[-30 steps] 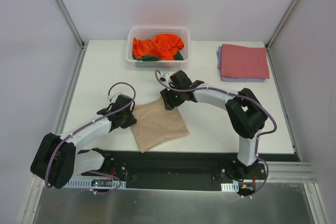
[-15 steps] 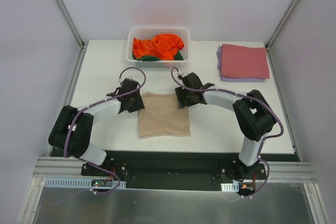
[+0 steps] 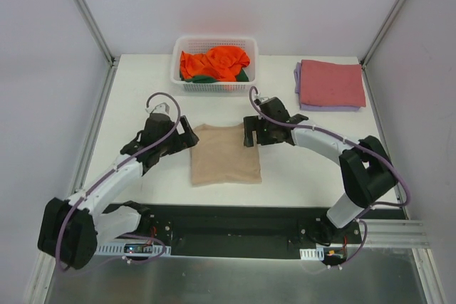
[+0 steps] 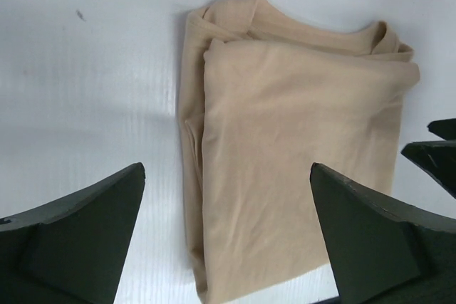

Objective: Fold and stack the t-shirts
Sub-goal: Smooth out wrinkles on the folded tshirt, then put the neatly folded tshirt into the corner of the board with the right arm

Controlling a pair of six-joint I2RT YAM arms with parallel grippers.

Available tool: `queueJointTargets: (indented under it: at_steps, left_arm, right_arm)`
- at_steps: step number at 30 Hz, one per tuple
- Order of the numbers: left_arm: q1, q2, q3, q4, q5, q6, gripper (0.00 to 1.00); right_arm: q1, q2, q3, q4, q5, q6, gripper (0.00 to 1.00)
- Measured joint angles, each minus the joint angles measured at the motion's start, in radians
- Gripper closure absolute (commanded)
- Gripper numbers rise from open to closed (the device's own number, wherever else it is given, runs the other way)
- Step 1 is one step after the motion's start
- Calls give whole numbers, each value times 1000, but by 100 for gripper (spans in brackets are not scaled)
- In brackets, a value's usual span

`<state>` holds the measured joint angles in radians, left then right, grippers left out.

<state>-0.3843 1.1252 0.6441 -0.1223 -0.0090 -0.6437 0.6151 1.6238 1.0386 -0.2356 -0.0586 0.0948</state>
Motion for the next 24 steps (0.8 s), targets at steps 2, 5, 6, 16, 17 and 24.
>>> queueJointTargets:
  at_steps: [2,5,6,16,17,24]
  left_arm:
    - [0,-95,-43,-23,-8,-10,1]
    - [0,-211,-105,-65,-49,-36,1]
    - [0,-246,-124,-85,-63,-47,1]
    - [0,-329,-186,-170,-134,-82,1]
    - [0,-327,-186,-170,-135,-82,1]
    - [0,-328,-186,-180,-176,-82,1]
  right_arm:
    - [11,6,-9,-12,-3,15,11]
    - [40,38,-10,-27,0,34,12]
    - [50,53,-9,-31,3,38,13]
    - [137,211,134,-108,121,79,33]
    - [147,224,150,-120,145,88,39]
    - [197,280,227,-147,190,119,95]
